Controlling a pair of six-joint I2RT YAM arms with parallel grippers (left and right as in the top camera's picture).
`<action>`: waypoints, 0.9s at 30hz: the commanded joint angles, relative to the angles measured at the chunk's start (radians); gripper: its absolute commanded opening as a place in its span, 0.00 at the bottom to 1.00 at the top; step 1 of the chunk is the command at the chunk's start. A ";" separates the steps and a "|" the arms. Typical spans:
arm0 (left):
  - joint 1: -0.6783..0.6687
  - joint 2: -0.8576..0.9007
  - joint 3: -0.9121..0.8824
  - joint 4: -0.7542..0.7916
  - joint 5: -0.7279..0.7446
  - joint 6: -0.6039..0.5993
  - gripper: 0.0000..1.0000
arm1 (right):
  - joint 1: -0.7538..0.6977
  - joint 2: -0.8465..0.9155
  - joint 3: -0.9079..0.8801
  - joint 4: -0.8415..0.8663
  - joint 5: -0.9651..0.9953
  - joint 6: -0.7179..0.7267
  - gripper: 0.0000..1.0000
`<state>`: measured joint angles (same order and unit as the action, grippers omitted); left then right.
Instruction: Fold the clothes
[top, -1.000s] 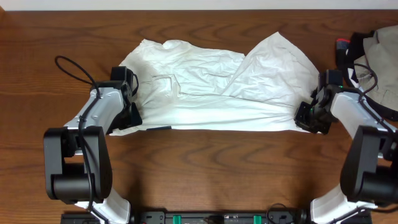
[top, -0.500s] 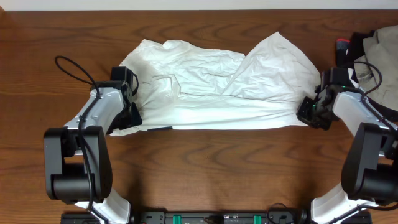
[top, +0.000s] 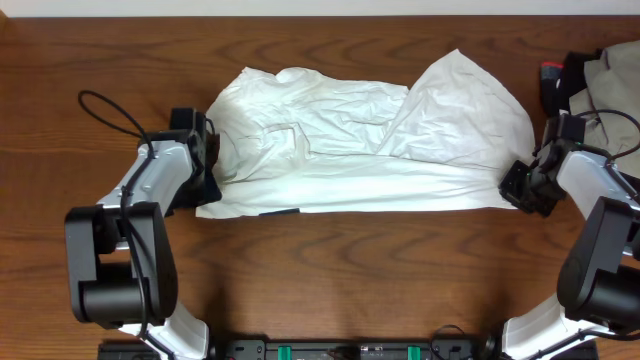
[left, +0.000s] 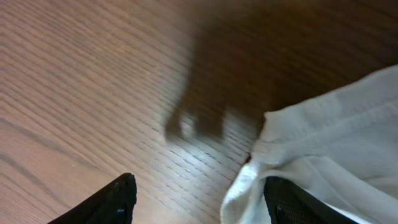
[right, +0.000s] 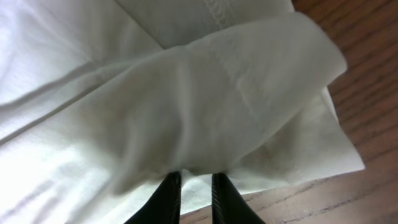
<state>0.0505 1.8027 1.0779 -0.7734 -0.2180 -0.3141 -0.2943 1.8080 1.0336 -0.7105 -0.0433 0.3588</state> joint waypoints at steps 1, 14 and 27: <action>0.027 -0.021 0.021 -0.002 -0.031 -0.005 0.68 | -0.009 0.019 0.035 -0.020 0.045 -0.009 0.18; 0.026 -0.237 0.130 -0.050 0.072 -0.049 0.68 | 0.000 0.015 0.322 -0.314 0.029 -0.040 0.25; -0.187 -0.198 0.119 -0.016 0.427 -0.058 0.68 | 0.209 0.016 0.343 -0.261 -0.282 -0.225 0.39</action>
<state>-0.1032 1.5589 1.2011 -0.7872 0.1539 -0.3500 -0.1318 1.8248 1.3624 -0.9760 -0.2989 0.1658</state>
